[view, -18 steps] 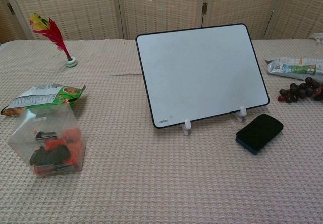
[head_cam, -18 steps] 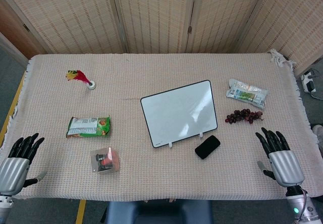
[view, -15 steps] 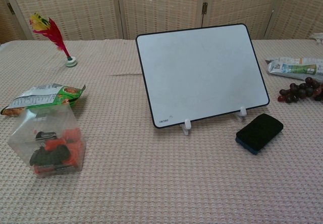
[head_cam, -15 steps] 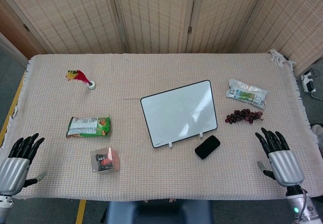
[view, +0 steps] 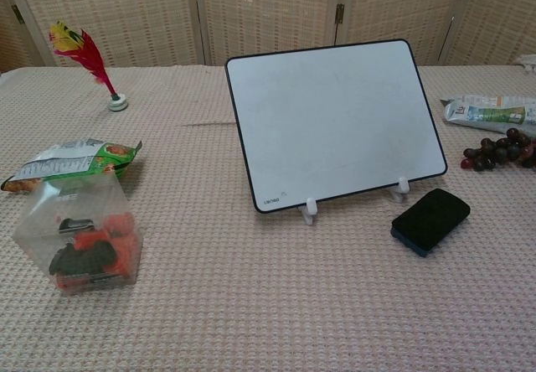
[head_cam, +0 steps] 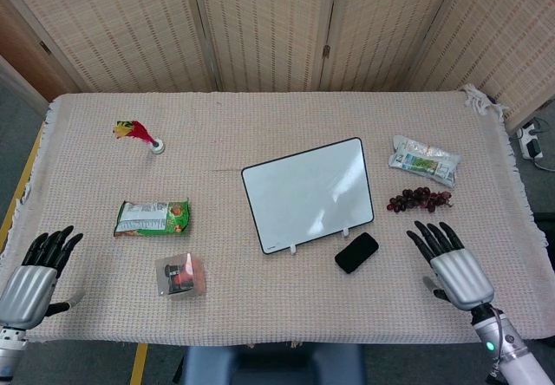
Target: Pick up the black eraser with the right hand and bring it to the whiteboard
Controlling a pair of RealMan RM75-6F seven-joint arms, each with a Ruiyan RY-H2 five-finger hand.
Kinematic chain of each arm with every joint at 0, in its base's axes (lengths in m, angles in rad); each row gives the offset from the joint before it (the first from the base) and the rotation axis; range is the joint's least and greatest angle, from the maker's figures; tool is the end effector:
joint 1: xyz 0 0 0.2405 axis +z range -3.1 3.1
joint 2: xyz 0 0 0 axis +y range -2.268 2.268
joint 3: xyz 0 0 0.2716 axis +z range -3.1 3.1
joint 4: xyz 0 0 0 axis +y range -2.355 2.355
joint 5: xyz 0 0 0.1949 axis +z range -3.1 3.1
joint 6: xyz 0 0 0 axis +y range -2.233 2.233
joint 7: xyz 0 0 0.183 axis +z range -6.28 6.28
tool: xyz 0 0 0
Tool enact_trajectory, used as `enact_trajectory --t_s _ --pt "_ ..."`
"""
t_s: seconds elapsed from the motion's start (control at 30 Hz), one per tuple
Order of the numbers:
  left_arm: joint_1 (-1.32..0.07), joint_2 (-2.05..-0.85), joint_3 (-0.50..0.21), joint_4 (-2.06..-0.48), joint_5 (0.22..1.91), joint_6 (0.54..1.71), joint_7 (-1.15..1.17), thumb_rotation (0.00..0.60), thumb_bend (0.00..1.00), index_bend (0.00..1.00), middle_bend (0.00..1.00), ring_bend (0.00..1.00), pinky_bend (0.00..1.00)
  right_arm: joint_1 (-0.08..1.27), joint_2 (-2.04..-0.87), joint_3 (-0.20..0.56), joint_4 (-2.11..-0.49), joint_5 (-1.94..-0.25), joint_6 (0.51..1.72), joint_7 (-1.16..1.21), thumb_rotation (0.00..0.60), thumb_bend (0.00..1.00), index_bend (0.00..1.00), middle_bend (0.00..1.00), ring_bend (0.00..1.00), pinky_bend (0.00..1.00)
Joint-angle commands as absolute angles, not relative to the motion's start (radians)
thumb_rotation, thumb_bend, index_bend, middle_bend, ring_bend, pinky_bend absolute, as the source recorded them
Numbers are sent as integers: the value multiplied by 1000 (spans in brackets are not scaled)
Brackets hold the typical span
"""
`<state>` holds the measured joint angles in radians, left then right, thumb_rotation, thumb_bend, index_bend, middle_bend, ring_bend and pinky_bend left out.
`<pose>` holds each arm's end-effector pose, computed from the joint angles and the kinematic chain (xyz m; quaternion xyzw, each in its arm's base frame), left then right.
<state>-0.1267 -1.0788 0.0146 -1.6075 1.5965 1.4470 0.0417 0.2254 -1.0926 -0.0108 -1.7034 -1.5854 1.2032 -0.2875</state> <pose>-0.3069 0.2189 0.1691 -0.6643 -0.3551 -0.3599 0.5505 -0.2821 -0.2370 0.1178 0.7557 -0.3237 0.2772 0.4973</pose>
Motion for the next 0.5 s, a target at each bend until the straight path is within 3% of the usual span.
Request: enact_trajectory --t_s 0.03,0.2,0.5 --pt "-123 -1070 16 -1605 1592 1450 23 600 231 0 0 0 0 310 -1084 13 -1772 -1522 1075 -415 600 353 194 0 0 0" --pt "-116 -1058 16 -1603 1593 1465 -40 600 231 0 0 0 0 378 -1148 41 -1766 -1438 982 -535 600 353 306 0 0 0" --pt "-118 -1051 14 -1590 1594 1467 -83 600 231 0 0 0 0 449 -1266 49 -1763 -1333 946 -745 600 354 314 0 0 0"
